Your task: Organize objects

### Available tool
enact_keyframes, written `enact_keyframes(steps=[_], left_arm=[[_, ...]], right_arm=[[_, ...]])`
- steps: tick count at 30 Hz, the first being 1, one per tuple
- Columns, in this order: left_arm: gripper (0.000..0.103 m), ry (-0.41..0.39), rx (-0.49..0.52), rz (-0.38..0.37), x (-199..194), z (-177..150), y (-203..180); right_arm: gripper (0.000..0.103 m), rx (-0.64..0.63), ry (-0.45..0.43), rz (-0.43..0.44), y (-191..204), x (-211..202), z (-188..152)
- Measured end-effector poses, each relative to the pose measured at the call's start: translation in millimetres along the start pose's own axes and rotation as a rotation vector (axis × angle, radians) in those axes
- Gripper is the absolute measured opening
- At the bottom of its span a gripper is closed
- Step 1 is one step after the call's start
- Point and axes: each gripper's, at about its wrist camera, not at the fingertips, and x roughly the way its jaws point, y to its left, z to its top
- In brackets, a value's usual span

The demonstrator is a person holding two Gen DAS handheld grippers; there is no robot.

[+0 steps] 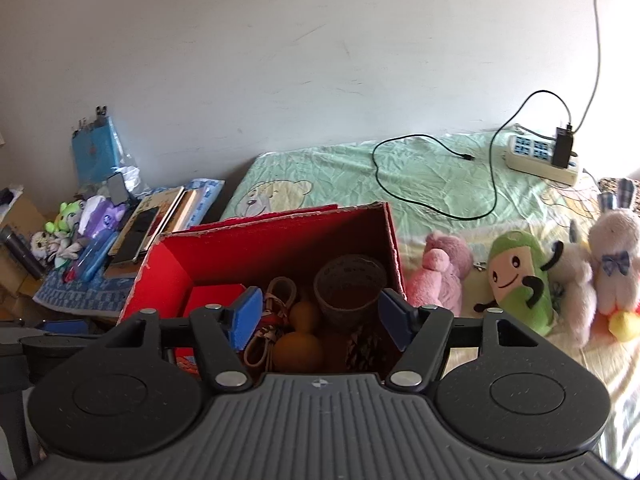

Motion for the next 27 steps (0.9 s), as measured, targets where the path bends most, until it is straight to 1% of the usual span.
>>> enact_keyframes(steps=[4,8,11,14,17,18,20,23,25,27], left_arm=[[0.102,-0.006,-0.020,0.050,-2,-5,-8],[0.102,-0.005,-0.041,0.058,-6,-10,-15],[0.102,-0.014,-0.049,0.079,-9,-14,-22],[0.102,-0.023,-0.057,0.085,-10,-18,-27],[0.102,-0.026,-0.047,0.144,-8,-19,-30],[0.102,-0.029,-0.049,0.149,-8,-20,-30],[0.102,-0.029,-0.058,0.148,-8,-22,-27],[0.101,-0.007,-0.068,0.130,-1,-21,-22],[0.101,-0.002,-0.057,0.115,4,-19,-20],[0.101,-0.007,-0.029,0.116,9,-15,-20]], right_arm=[[0.061,-0.039,0.010,0.041,-10,1,-1],[0.051,-0.026,0.033,0.101,-24,4,0],[0.048,-0.038,0.031,0.160,-27,10,-3],[0.048,-0.068,0.017,0.189,-26,17,-3],[0.047,-0.063,0.012,0.212,-31,21,0],[0.045,-0.063,0.008,0.220,-32,22,0],[0.042,-0.063,0.001,0.221,-33,24,0],[0.039,-0.021,0.008,0.243,-34,31,0],[0.037,0.006,0.022,0.243,-32,36,0],[0.036,0.035,0.039,0.256,-29,41,1]])
